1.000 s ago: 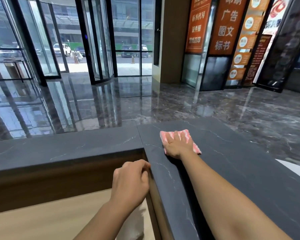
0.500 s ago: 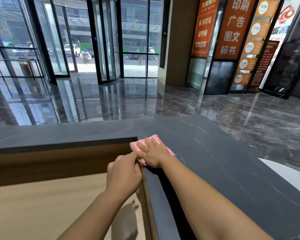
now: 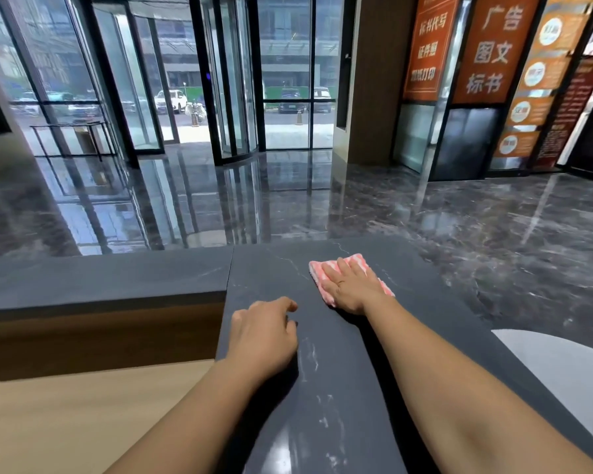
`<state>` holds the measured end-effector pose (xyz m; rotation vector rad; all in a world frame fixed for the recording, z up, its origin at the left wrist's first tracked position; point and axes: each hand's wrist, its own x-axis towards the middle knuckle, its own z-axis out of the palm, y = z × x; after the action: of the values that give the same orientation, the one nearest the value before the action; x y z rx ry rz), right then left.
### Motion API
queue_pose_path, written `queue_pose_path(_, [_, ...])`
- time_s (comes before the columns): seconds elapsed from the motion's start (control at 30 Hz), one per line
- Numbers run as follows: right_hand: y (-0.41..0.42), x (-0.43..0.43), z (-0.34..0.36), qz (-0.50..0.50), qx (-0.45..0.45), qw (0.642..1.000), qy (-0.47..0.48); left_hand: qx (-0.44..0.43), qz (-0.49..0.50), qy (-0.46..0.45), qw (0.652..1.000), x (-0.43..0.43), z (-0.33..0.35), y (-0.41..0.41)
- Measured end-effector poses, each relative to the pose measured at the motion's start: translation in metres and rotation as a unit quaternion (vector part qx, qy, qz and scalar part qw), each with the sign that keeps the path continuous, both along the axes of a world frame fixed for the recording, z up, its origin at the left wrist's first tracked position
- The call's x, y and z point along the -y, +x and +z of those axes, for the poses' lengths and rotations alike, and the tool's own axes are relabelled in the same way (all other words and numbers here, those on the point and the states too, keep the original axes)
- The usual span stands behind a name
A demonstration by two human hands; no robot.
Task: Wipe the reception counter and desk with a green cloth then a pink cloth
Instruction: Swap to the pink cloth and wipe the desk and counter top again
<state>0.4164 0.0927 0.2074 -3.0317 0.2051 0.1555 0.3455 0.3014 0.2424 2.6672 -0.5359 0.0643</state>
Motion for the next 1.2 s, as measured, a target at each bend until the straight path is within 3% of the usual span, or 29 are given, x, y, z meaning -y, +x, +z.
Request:
queue_pose_path(0.23, [0.011, 0.077, -0.005, -0.081, 0.008, 0.997, 0.003, -0.018, -0.015, 0.07, 0.997, 0.047, -0.002, 0.017])
queue_pose_path(0.4, [0.028, 0.06, -0.002, -0.129, -0.005, 0.991, 0.027, -0.073, -0.043, 0.145, 0.986, 0.059, -0.012, 0.027])
queue_pose_path(0.7, [0.079, -0.01, 0.003, 0.049, -0.039, 0.998, 0.034, -0.086, -0.054, 0.172, 0.98, 0.057, -0.018, 0.033])
queue_pose_path(0.87, [0.095, 0.009, 0.003, 0.09, -0.019, 0.996, 0.016, -0.086, -0.053, 0.152, 0.983, 0.055, -0.019, 0.04])
queue_pose_path(1.2, [0.071, 0.151, -0.003, -0.116, 0.003, 0.993, 0.011, -0.037, -0.069, 0.13, 0.988, 0.054, -0.029, 0.033])
